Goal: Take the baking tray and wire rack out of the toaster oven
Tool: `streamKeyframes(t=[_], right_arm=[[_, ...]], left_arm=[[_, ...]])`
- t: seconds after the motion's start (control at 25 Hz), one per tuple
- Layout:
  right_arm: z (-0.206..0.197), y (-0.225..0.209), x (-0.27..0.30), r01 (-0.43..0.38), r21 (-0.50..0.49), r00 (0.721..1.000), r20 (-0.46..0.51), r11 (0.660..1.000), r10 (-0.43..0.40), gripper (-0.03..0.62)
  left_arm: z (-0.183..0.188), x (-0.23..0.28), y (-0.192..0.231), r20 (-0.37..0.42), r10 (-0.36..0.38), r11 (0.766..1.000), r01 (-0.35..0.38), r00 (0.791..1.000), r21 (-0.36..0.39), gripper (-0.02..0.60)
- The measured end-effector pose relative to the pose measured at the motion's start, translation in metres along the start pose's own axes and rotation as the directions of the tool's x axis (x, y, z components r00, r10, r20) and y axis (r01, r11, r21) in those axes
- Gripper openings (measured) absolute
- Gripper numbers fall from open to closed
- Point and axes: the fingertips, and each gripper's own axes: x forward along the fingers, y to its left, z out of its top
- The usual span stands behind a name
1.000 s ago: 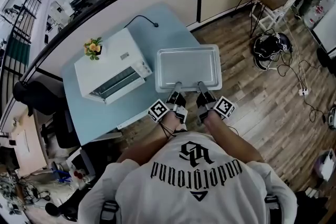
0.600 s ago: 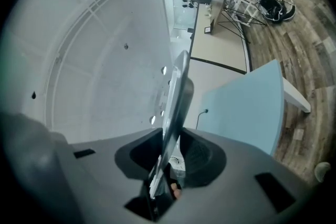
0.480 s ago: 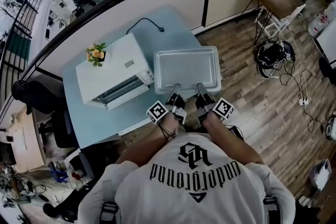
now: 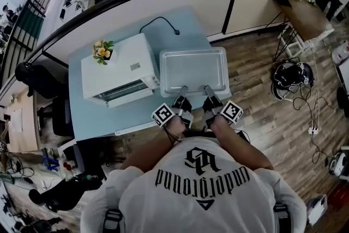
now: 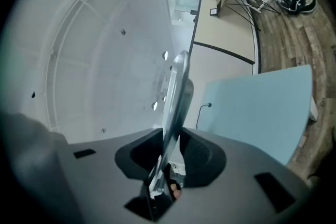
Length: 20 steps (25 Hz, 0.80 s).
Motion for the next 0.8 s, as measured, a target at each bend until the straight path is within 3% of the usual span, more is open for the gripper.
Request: streamKeyframes(t=[0.12,0.44,0.6,0.72,0.8], right_arm=[[0.013,0.0,0.015,-0.054,0.009,0.997,-0.051,0.999,0.054,0.106],[0.046,-0.02,0.023,-0.014,-0.009,0.984,-0.178,1.0,0.012,0.106],[0.043,-0.023,0.029,-0.07,0.012,0.97,-0.232,0.997,0.071,0.109],[0.04,-0.031,0.032,-0.014,0.017,0.963,-0.268,1.0,0.018,0.109],[0.036,-0.034,0.038,-0.026,0.026,0.959,-0.283,0.999,0.033,0.109]], left_arm=[[0.0,0.013,0.0,0.053,0.004,1.0,-0.003,0.999,-0.009,0.094],[-0.014,0.038,0.007,0.168,0.04,0.999,-0.04,0.985,0.001,0.094],[-0.017,0.034,0.013,0.209,0.066,0.998,-0.065,0.976,-0.012,0.091],[-0.013,0.033,0.018,0.231,0.089,0.996,-0.087,0.969,-0.018,0.092],[-0.01,0.032,0.023,0.239,0.102,0.995,-0.101,0.966,-0.019,0.092]])
